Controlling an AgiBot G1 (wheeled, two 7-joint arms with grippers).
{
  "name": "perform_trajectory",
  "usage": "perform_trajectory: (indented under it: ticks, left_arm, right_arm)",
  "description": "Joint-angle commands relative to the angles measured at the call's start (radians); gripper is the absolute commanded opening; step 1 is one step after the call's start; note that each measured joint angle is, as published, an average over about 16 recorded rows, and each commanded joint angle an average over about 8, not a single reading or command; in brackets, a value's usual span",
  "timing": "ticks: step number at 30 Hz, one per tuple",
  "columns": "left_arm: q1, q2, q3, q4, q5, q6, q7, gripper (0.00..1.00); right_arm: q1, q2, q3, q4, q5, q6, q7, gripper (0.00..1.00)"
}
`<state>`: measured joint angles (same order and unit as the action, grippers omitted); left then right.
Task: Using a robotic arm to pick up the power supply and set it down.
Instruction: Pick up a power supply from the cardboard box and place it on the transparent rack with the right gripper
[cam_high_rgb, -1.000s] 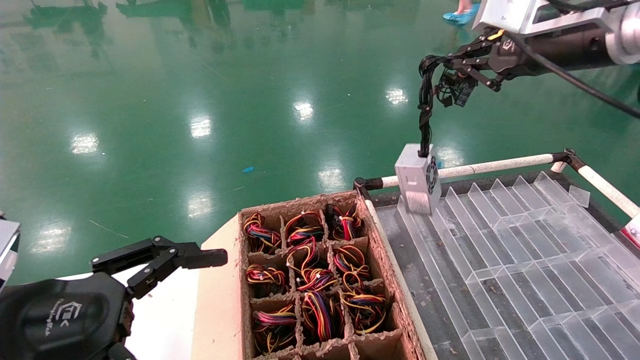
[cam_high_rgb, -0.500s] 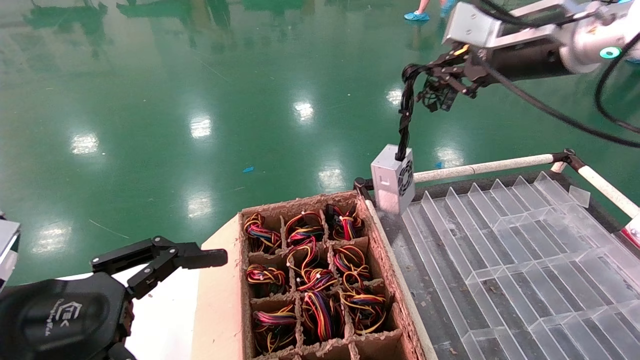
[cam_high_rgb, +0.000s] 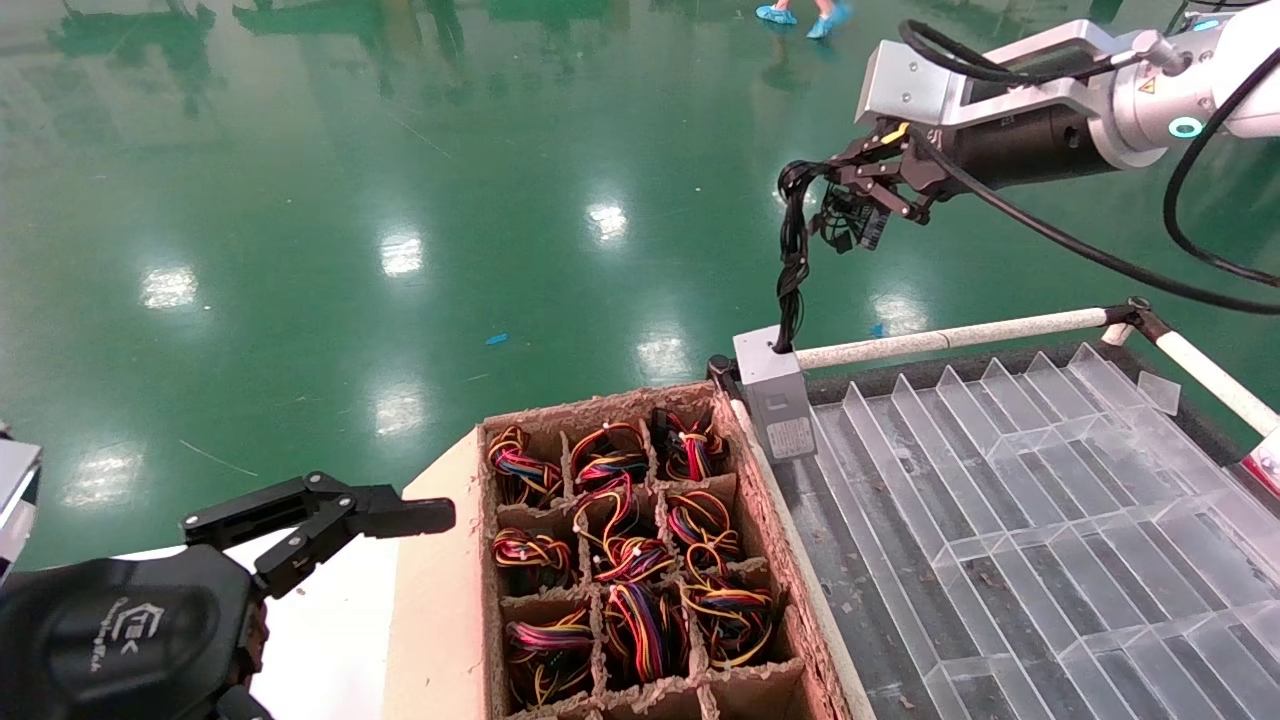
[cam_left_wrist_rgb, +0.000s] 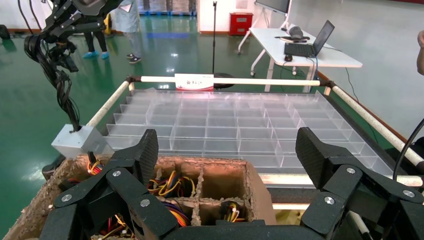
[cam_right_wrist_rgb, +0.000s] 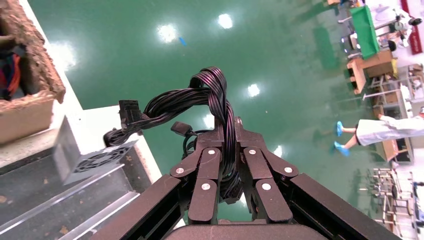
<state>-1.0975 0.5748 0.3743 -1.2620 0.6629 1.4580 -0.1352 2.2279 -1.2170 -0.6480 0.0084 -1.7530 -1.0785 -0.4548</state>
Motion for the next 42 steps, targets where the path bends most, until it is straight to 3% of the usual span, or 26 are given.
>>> perform_trajectory:
  ticks: [1, 37, 39, 42]
  left_arm:
    - [0.0, 0.0, 0.0, 0.0, 0.0, 0.0, 0.0, 1.0]
    - [0.0, 0.0, 0.0, 0.0, 0.0, 0.0, 0.0, 1.0]
    - [0.0, 0.0, 0.0, 0.0, 0.0, 0.0, 0.0, 1.0]
    - [0.0, 0.0, 0.0, 0.0, 0.0, 0.0, 0.0, 1.0]
  right_arm:
    - [0.0, -0.002, -0.001, -0.001, -0.002, -0.01, -0.003, 0.0]
    - [-0.05, 0.045, -0.007, -0.016, -0.009, 0.034, -0.009, 0.0]
    - [-0.05, 0.048, -0.007, -0.016, -0.01, 0.032, -0.008, 0.09]
    - [-0.05, 0.051, -0.007, -0.015, -0.01, 0.031, -0.007, 0.44]
